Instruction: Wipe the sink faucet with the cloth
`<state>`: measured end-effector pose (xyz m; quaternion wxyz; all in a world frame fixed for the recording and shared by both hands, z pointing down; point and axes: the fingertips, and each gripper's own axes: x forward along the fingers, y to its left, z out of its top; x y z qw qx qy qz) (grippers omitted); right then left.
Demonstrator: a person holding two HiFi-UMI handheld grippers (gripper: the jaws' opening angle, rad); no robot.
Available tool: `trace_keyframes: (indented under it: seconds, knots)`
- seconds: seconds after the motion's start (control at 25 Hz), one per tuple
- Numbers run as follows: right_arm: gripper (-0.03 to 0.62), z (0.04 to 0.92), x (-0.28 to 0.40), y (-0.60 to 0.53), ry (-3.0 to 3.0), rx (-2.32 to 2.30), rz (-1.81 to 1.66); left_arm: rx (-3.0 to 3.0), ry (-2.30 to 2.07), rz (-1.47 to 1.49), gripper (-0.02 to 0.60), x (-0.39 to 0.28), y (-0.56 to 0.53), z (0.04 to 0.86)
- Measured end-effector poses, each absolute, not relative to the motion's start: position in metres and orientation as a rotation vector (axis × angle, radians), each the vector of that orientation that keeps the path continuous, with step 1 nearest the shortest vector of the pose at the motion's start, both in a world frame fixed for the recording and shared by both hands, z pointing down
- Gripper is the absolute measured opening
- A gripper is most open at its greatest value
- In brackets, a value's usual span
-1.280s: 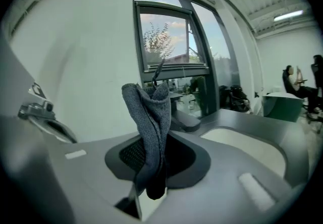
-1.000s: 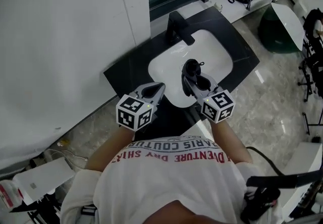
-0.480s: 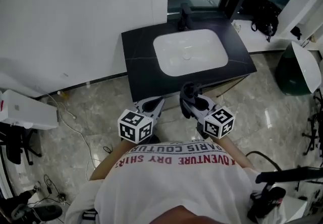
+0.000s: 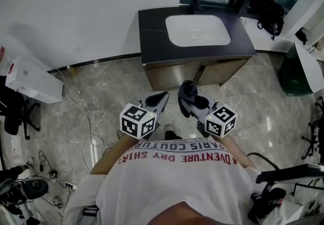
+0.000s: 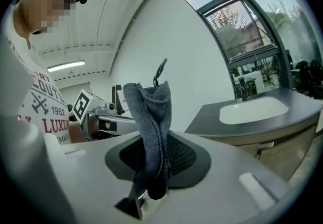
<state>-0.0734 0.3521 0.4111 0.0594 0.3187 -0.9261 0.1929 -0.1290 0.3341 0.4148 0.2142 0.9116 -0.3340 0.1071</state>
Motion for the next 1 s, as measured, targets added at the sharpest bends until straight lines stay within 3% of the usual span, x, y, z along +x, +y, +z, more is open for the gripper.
trace_keyframes:
  seconds: [0.28, 0.56, 1.0]
  knots:
    - [0.083, 0.411, -0.122, 0.511, -2.835, 0.869, 0.732, 2.534, -0.933, 0.276, 0.002, -0.163, 0.493, 0.403]
    - [0.083, 0.358, -0.105, 0.603, -2.855, 0.952, 0.592, 2.61, -0.966, 0.254, 0.002, -0.169, 0.593, 0.348]
    - [0.081, 0.334, -0.051, 0.692, -2.838, 0.914, 0.527, 2.635, -0.917, 0.247, 0.002, -0.11, 0.68, 0.33]
